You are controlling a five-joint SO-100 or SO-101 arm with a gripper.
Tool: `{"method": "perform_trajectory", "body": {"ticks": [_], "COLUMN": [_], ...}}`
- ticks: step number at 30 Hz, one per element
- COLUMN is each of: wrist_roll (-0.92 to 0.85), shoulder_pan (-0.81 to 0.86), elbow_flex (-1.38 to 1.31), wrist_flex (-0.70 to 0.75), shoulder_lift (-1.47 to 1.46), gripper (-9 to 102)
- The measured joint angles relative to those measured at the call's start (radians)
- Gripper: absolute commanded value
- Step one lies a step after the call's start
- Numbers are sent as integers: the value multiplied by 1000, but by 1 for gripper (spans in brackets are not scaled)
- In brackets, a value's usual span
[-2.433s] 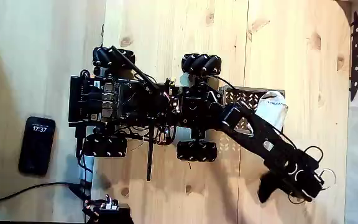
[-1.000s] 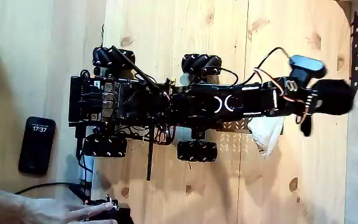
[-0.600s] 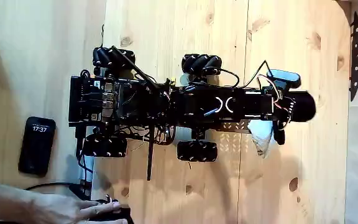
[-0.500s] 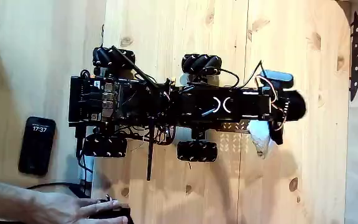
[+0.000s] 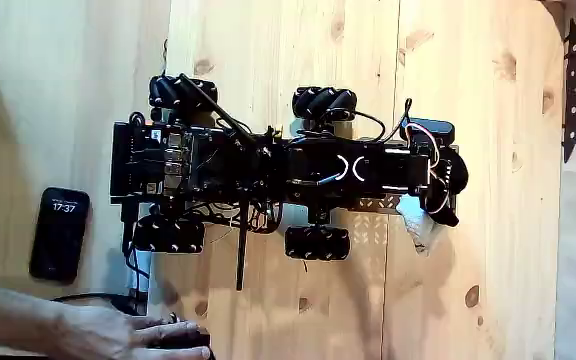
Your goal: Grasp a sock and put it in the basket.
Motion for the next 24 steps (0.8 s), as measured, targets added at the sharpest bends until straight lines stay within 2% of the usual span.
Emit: {"method": "perform_trajectory", "body": {"ticks": [4, 9, 10, 11, 13, 17, 24], "wrist_roll": [0, -12, -23, -32, -49, -51, -92], "shoulder_pan": [12, 43, 51, 61, 77, 86, 104], "elbow_flex": [25, 63, 63, 63, 63, 63, 63], "wrist_flex": [-35, -186, -212, -225, -233, -198, -195], "shoulder_lift": [-74, -304, -337, -357, -373, -377, -382], "gripper": [0, 0, 11, 27, 40, 46, 47]}}
